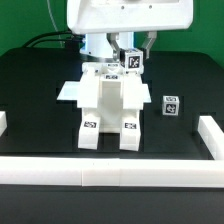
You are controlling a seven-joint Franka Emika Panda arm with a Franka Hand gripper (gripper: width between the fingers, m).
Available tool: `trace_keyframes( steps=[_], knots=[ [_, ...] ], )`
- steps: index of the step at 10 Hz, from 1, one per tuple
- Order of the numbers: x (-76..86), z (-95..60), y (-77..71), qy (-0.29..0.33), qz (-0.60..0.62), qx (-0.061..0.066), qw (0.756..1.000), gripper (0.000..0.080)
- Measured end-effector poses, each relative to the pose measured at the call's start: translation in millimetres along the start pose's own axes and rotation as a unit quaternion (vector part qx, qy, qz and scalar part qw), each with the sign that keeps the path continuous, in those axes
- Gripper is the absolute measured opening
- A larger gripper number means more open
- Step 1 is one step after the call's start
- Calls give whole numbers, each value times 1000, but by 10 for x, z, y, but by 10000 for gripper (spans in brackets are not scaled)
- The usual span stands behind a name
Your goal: Assemble chair
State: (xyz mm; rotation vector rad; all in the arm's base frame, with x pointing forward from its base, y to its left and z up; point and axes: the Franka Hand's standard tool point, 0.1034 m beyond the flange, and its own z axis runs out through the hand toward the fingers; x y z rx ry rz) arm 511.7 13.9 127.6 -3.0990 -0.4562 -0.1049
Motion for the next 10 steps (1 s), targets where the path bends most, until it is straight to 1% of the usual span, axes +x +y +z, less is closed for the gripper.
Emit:
trace_keyframes(
  steps=[1, 5, 8, 10],
  knots=[
    [-3, 0, -37, 1, 1, 0, 1000, 284],
    [33, 4, -27, 4, 0, -2, 1000, 284],
    [16, 76, -10, 1, 0, -5, 1000, 284],
    [22, 97, 2, 3, -1, -8, 1000, 284]
  ],
)
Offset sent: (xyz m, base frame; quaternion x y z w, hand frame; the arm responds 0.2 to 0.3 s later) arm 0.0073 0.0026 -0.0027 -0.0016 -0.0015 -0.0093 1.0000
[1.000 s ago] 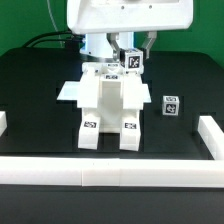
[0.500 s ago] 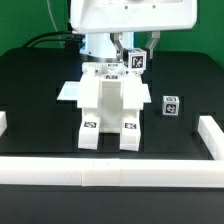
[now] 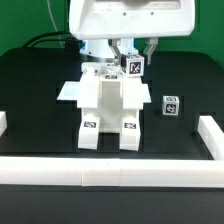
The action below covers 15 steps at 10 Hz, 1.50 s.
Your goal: Assemble chair
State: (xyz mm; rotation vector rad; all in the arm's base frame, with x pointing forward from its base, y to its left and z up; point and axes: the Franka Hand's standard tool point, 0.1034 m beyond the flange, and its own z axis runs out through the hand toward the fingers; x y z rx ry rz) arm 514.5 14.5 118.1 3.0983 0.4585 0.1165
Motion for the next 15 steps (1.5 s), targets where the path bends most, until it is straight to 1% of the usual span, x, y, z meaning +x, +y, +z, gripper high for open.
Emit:
trace_keyframes(
  steps=[4, 11, 12, 13, 14, 15],
  knots=[
    [28, 3, 38, 8, -9, -5, 1000, 284],
    [28, 3, 38, 8, 7, -5, 1000, 284],
    [28, 3, 36, 8, 29, -4, 1000, 284],
    [29, 3, 33, 9, 99, -3, 995, 284],
    [28, 4, 33, 9, 112, -3, 994, 284],
    [26, 7, 35, 10, 184, 3, 983, 284]
  ],
)
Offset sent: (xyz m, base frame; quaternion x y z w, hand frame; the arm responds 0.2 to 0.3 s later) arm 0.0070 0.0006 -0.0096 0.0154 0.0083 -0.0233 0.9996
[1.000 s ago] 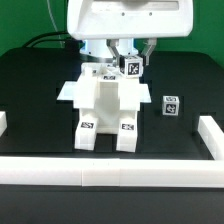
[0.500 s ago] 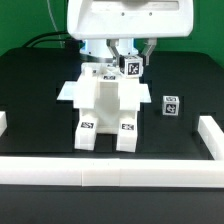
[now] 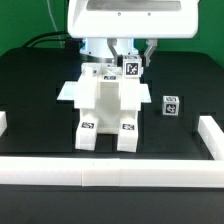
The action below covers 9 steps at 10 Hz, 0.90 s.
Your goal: Assemble chair
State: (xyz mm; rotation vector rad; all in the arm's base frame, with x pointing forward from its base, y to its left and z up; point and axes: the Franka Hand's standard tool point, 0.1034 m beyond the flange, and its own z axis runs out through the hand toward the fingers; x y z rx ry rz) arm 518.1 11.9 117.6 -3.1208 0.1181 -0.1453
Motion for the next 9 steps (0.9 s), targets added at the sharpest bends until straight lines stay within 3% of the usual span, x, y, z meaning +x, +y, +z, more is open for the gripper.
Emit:
trace_keyframes(
  steps=[2, 9],
  knots=[
    [-4, 5, 17, -2, 156, 13, 988, 284],
    [14, 11, -67, -1, 401, 21, 916, 284]
  ],
)
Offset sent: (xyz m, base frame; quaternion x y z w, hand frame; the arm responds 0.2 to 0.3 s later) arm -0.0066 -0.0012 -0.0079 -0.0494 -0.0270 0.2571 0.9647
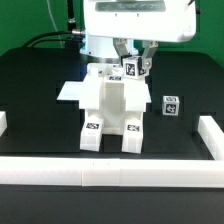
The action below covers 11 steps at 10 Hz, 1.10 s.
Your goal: Assemble chair
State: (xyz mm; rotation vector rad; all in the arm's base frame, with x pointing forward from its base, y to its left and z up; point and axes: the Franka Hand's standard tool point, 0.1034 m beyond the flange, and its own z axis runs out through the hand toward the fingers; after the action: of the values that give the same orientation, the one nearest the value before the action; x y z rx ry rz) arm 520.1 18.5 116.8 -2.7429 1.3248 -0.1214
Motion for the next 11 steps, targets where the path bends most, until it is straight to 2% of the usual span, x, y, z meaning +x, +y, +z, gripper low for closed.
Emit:
trace_keyframes(
  steps=[3, 6, 7, 8, 9, 10, 11],
  knots=[
    [9, 2, 2, -12, 113, 13, 993, 284],
    [26, 3, -31, -21, 185, 6, 982, 284],
    [16, 14, -31, -21, 199, 6, 980, 363],
    [8, 18, -34, -23, 214, 6, 977, 499],
    [9, 16, -38, -23, 191, 7, 981, 499],
    [17, 8, -56, -22, 174, 8, 985, 620],
    [13, 13, -49, -22, 160, 8, 987, 641]
  ],
)
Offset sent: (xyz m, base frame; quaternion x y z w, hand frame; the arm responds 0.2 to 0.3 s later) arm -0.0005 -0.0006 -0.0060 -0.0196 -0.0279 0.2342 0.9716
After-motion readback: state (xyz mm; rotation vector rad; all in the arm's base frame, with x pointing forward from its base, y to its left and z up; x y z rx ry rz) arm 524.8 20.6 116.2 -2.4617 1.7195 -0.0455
